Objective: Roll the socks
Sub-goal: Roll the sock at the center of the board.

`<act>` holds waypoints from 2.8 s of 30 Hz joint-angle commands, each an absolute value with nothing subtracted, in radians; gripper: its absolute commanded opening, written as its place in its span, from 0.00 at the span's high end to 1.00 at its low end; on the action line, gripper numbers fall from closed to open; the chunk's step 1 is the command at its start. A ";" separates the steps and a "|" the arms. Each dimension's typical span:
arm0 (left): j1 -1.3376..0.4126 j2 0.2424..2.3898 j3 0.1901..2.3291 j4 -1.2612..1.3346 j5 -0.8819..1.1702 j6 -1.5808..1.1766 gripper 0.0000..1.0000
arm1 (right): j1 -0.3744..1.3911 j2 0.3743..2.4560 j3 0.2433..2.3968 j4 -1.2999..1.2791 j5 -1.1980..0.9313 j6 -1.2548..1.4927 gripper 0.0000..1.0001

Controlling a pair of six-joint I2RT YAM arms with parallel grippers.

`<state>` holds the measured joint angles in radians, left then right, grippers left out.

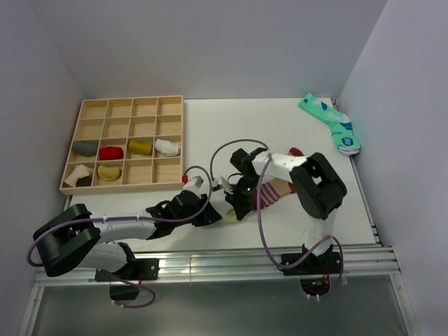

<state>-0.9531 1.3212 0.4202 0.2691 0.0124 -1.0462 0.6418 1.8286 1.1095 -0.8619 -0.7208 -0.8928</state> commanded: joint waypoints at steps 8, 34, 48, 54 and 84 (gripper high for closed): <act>-1.123 1.293 0.371 0.540 -0.274 -0.795 0.64 | 0.560 2.094 1.353 -1.284 -0.856 -1.075 0.74; -1.157 1.588 0.548 0.655 -0.037 -0.535 0.55 | 0.540 2.181 1.367 -1.218 -0.810 -0.942 0.74; -1.147 1.660 0.517 0.704 -0.009 -0.603 0.78 | 0.522 2.131 1.315 -1.123 -0.778 -0.874 0.71; -1.146 1.692 0.531 0.651 -0.009 -0.637 0.99 | 0.520 2.028 1.256 -1.013 -0.746 -0.807 0.62; -0.974 1.753 0.652 0.308 0.250 -0.885 1.00 | 0.385 1.226 0.795 -0.681 -0.647 -0.864 0.49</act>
<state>-0.9962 1.7119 0.6334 0.4988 0.2016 -0.8768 0.3824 1.2980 0.8337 -0.7513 -0.6594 -0.8051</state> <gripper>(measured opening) 0.112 0.504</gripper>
